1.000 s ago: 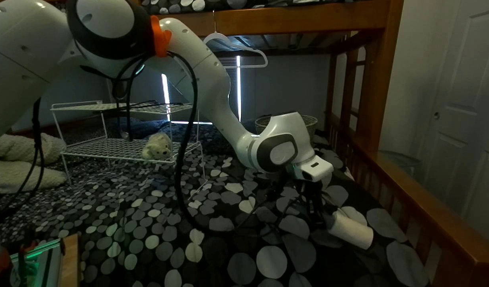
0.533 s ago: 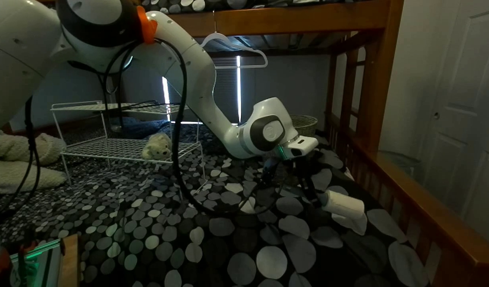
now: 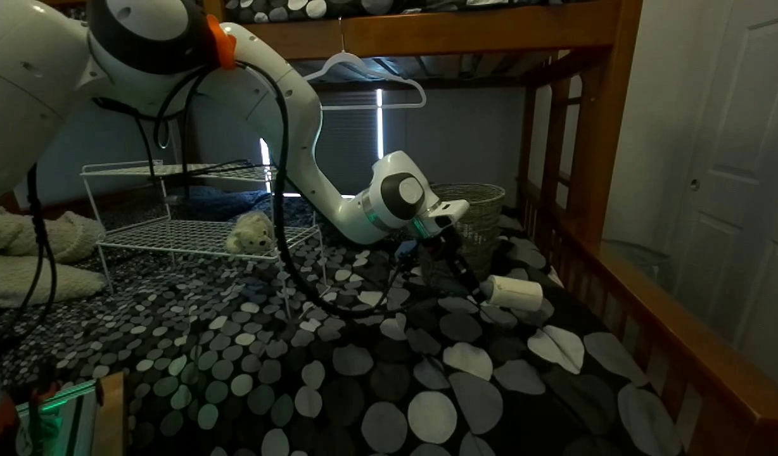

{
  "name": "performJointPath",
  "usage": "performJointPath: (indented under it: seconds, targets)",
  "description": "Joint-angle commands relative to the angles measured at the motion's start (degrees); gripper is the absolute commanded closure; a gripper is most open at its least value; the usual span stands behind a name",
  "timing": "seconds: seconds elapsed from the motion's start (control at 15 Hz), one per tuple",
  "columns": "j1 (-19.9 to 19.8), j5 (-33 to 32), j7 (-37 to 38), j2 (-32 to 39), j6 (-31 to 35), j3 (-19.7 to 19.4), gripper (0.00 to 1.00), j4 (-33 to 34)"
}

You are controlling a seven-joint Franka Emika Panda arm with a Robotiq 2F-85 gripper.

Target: Use the brush to brush the blanket

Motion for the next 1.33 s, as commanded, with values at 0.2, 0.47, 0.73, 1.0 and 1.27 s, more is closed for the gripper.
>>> performJointPath:
  seconds: [0.2,0.47,0.73,1.0,1.27]
  targets:
    - [6.8,-5.3,7.1,1.8,0.3,-1.4,0.95,-1.1]
    - [7.1,-5.6,8.2,2.3,-0.3,-0.4,0.8,-0.3]
    - [8.7,-6.0,9.7,3.1,-0.2,-1.7,0.8,-0.3]
    - [9.1,-5.7,9.0,4.3,-1.7,0.3,0.95,0.5]
    - [12.3,-7.1,12.0,5.1,-5.5,0.8,0.95,-1.2]
